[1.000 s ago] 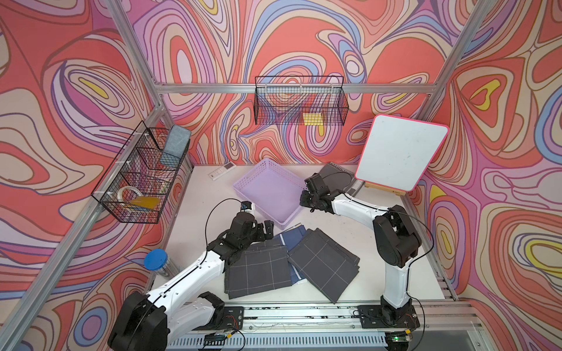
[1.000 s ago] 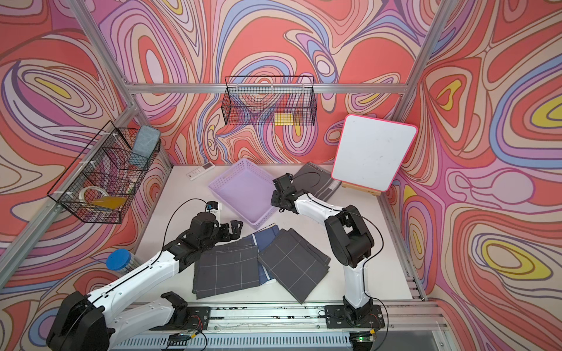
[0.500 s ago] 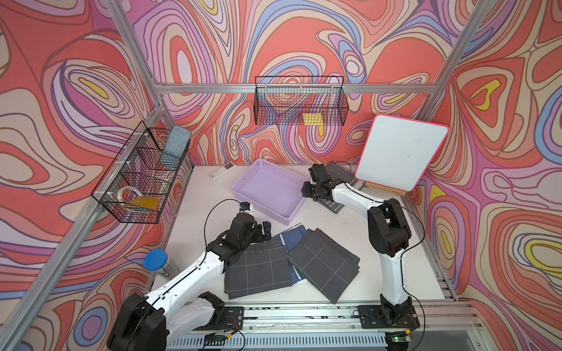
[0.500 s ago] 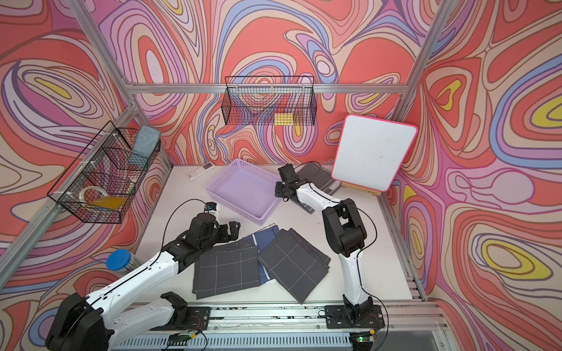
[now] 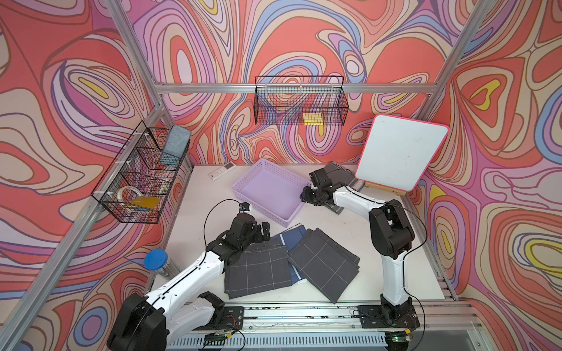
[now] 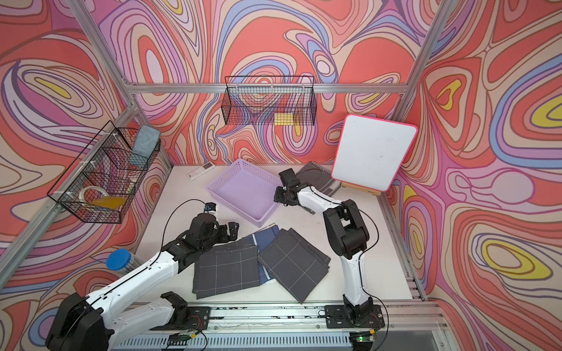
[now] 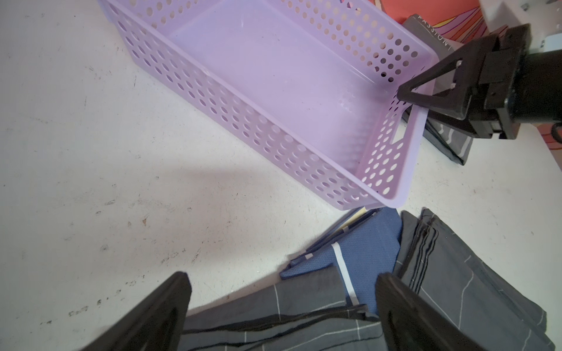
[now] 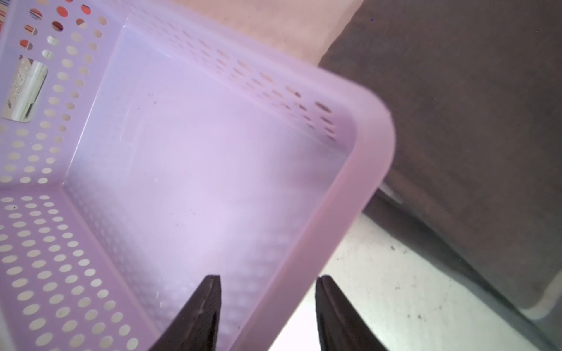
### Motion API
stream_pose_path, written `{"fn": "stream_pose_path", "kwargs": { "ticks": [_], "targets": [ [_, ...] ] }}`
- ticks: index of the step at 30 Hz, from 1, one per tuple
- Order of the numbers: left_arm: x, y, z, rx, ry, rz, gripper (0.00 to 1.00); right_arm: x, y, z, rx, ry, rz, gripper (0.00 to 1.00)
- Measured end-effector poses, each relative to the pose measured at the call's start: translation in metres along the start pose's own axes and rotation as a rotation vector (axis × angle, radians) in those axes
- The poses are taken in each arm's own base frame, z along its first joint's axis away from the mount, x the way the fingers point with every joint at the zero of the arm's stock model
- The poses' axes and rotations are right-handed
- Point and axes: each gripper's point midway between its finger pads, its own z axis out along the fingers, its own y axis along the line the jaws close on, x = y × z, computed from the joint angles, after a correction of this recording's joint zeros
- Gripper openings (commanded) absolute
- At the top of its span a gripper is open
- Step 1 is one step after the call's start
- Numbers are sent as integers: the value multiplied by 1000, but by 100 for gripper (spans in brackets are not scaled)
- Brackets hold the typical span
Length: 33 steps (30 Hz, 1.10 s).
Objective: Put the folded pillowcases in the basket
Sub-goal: Adjust the basket at the center of the board.
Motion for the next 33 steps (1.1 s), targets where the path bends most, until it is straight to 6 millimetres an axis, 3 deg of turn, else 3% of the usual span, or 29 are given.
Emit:
{"fn": "stream_pose_path", "kwargs": {
  "ticks": [5,13,19,26,33],
  "targets": [
    [-3,0,-4,1,-12,6,99,10,11,1,-15,17,11,31],
    [-7,-1,-9,12,-31,3,99,4,12,-4,-8,17,5,25],
    [-7,-1,-9,11,-30,3,99,-19,23,-1,-3,-21,-43,22],
    [-7,0,-8,4,-30,9,99,-46,26,19,-9,-53,-71,15],
    [-6,2,-8,-6,-26,10,99,-62,13,22,-15,-64,-100,12]
  ]
}}
